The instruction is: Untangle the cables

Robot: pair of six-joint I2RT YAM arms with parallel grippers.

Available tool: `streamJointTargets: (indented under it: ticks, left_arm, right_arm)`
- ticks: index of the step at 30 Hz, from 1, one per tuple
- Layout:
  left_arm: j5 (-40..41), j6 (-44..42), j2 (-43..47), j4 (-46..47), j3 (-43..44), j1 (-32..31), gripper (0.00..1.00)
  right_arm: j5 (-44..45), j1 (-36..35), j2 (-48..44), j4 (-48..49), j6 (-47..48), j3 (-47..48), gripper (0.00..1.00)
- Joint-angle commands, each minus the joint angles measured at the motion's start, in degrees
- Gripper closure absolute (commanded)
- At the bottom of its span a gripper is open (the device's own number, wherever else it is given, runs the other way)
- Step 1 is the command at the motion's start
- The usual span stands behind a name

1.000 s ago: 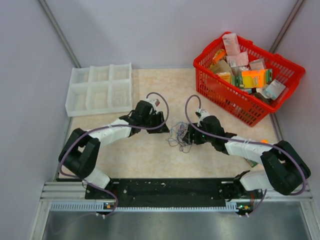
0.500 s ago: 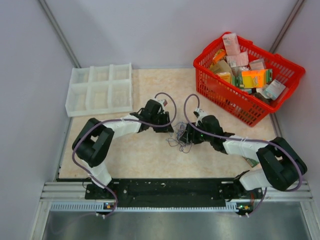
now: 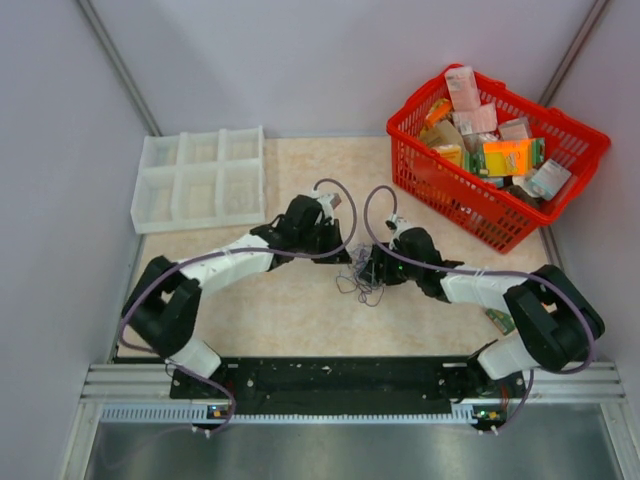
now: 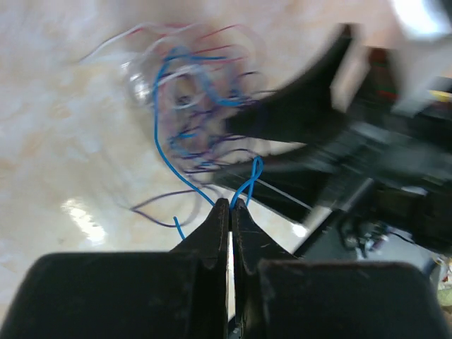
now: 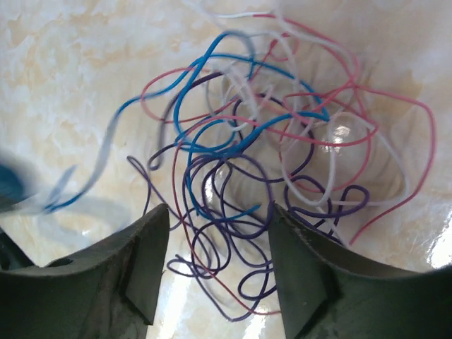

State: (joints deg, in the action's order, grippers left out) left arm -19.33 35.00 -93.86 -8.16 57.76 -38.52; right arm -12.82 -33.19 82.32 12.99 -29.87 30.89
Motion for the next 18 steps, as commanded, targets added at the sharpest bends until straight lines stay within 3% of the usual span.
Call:
streamJointTargets:
  ticks: [1,4,7,12,18]
  left_arm:
    - [-5.4,-0.9,13.9,0.1,1.2,-1.7,1.00]
    - [-5.0,-2.3,22.0,-4.3,2.4,-1.8,1.00]
    - [-1.6,-5.7,29.1,-10.1,5.6,-1.8,1.00]
    - [12.4,-12.1,40.2,-19.6,16.0,-1.7,1.00]
    - [24.9,-17.9,50.2,-20.6,26.5,-1.7,1.00]
  right_arm:
    - [4.0,0.5,1.2,-0.2,-0.9,2.9,0.51]
    - [5.7,0.5,1.0,-0.9,-1.2,2.9,0.82]
    - [7.6,0.6,0.8,-2.1,-1.7,3.1,0.95]
    - [11.1,0.8,-0.3,-3.6,-2.8,2.6,0.96]
    - [12.6,2.0,-1.2,-4.7,-3.6,2.1,0.96]
